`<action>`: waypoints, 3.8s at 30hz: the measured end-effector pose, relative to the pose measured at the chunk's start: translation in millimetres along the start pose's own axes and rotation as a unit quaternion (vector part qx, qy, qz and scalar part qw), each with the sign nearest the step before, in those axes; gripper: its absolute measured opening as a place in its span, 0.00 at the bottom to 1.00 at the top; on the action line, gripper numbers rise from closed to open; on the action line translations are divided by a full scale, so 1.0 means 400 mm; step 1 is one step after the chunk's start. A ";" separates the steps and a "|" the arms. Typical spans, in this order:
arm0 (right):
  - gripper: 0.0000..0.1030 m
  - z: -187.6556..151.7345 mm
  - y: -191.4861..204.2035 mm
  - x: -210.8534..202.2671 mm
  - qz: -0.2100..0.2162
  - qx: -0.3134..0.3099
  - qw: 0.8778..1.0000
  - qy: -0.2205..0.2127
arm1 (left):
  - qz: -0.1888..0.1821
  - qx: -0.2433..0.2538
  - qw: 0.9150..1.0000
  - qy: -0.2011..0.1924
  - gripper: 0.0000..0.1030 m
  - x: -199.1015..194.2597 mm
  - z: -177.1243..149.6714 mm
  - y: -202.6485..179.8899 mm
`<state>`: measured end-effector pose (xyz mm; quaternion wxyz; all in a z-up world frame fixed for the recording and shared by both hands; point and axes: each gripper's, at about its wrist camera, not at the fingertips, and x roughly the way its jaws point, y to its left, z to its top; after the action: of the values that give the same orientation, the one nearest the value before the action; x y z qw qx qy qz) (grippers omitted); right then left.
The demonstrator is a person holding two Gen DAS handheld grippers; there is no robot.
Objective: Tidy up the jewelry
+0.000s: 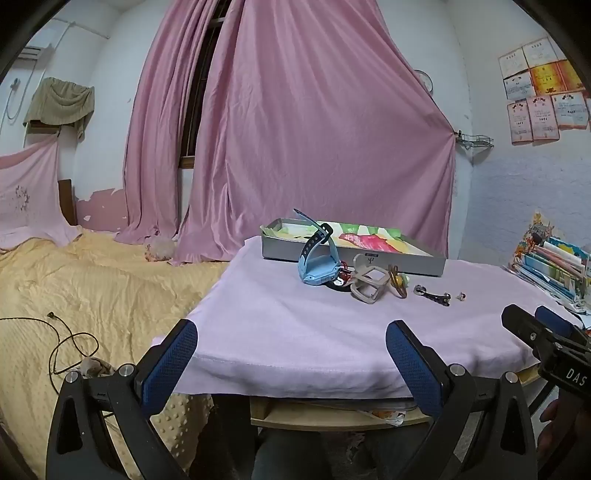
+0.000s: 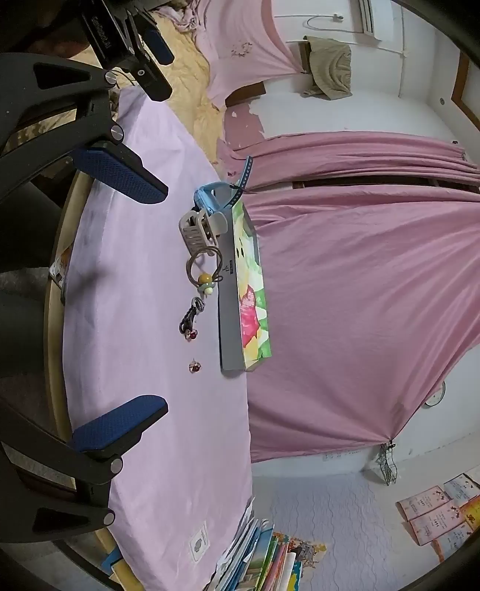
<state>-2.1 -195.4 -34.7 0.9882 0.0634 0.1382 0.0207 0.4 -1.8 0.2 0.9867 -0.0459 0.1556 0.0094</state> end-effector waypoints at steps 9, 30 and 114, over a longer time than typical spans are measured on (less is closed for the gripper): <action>0.99 -0.001 -0.004 0.014 0.006 0.007 1.000 0.006 | -0.002 -0.006 1.000 -0.001 1.00 -0.001 0.000 0.005; 0.99 -0.002 -0.006 0.015 0.006 0.010 1.000 0.005 | -0.001 -0.009 1.000 0.000 1.00 -0.003 0.003 0.003; 0.99 0.032 -0.040 0.075 -0.015 0.008 1.000 0.010 | -0.015 -0.012 1.000 0.014 1.00 0.071 0.012 -0.002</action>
<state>30.5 -211.1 -32.7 0.9865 0.0688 0.1487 0.0052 28.8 -1.8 -3.9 0.9838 -0.0604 0.1689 -0.0041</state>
